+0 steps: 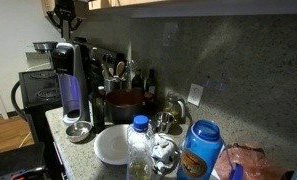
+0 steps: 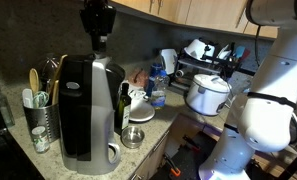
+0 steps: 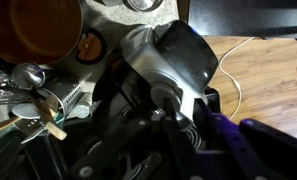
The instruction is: Switch on the grey and silver object
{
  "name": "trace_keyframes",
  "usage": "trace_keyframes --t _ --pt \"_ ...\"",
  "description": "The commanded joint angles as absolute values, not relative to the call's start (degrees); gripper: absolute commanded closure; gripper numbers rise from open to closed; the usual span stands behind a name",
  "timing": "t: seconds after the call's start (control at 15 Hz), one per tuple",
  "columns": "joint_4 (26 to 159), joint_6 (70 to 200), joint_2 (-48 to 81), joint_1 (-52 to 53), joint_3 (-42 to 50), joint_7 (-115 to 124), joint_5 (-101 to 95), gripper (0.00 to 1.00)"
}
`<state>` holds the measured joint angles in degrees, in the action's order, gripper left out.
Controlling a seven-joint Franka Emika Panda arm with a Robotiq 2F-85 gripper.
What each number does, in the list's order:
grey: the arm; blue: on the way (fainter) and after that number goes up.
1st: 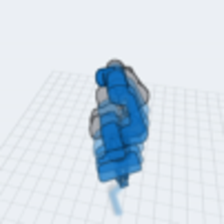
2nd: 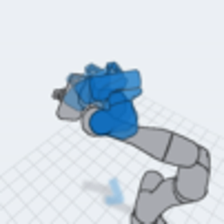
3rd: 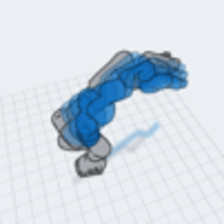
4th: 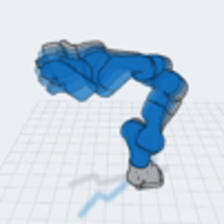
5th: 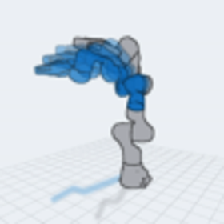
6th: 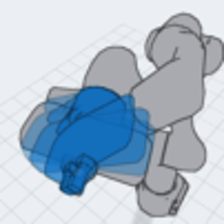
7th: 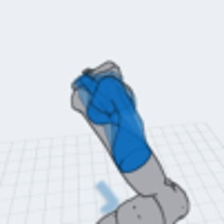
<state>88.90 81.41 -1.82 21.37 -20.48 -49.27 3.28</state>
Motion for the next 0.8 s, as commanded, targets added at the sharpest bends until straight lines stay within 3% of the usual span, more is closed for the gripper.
trace_keyframes --t 0.0,0.73 --pt "87.03 80.27 -1.06 21.37 -20.70 -50.36 3.28 1.00" --pt "88.45 80.70 -1.88 21.58 -20.76 -50.17 2.66 1.00"
